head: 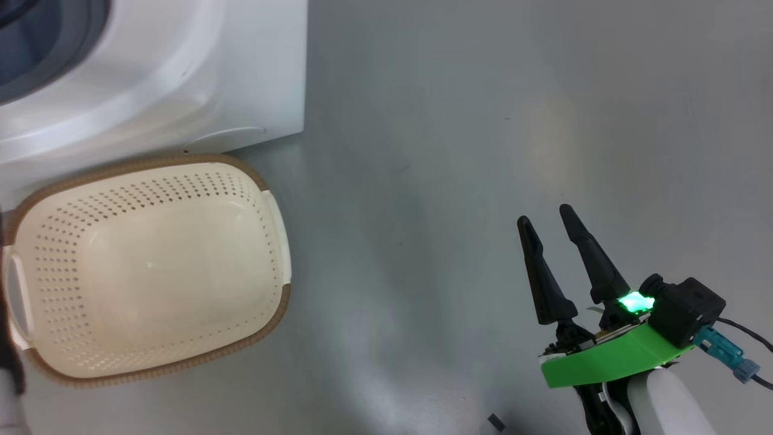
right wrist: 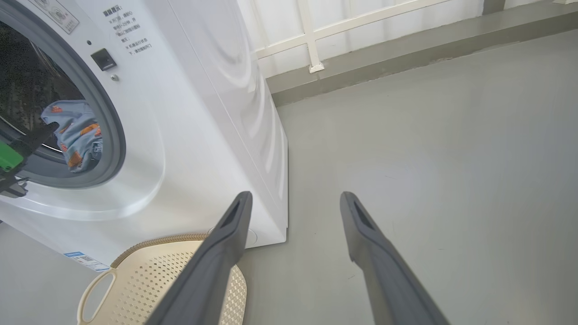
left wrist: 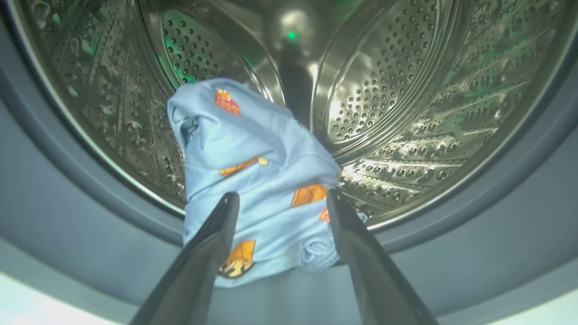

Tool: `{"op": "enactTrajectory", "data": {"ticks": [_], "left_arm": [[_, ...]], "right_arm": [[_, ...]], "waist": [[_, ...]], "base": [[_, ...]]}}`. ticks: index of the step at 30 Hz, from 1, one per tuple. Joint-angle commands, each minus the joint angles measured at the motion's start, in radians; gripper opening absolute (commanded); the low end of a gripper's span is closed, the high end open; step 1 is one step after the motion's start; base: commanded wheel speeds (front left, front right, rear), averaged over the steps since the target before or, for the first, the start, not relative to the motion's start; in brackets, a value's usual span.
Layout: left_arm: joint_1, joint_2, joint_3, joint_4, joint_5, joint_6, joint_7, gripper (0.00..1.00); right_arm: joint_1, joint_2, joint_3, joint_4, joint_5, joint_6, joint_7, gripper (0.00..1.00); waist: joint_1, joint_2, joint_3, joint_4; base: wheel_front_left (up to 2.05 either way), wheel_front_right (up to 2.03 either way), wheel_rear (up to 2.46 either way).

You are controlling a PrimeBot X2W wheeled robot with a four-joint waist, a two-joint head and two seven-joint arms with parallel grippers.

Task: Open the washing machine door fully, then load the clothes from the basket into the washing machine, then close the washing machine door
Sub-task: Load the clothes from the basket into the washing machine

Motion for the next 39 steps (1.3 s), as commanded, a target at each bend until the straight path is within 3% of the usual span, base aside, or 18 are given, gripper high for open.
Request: {"op": "enactTrajectory", "data": {"ticks": [1,16,29,39], "left_arm": [[0.044,0.030,0.014,-0.043,0.011,-0.002,-0.005,1.00],[0.369,-0.065,-0.041,-0.282,0.019,-0.003,-0.005,1.00],[0.613,-0.150,0.010,-0.453,-0.012,-0.003,-0.005,1.00],[0.685,-0.178,0.015,-0.525,-0.005,-0.003,-0.005,1.00]], "right_arm": [[-0.004,-0.008,0.015,-0.025,-0.013,0.003,-0.005,1.00],[0.009,-0.055,-0.016,-0.030,-0.023,0.003,-0.005,1.00],[0.033,-0.087,-0.017,-0.021,-0.020,0.003,-0.005,1.00],[0.038,-0.096,-0.015,-0.018,-0.017,0.003,-0.005,1.00]], "waist": [[0.0000,0.0000,-0.003,0.014],[0.0000,0.0000,-0.024,0.087],[0.0000,0.0000,-0.054,0.103],[0.0000,0.0000,-0.067,0.108]], "base": [[0.00,0.00,0.00],[0.00,0.00,0.00],[0.00,0.00,0.00],[0.00,0.00,0.00]]}}
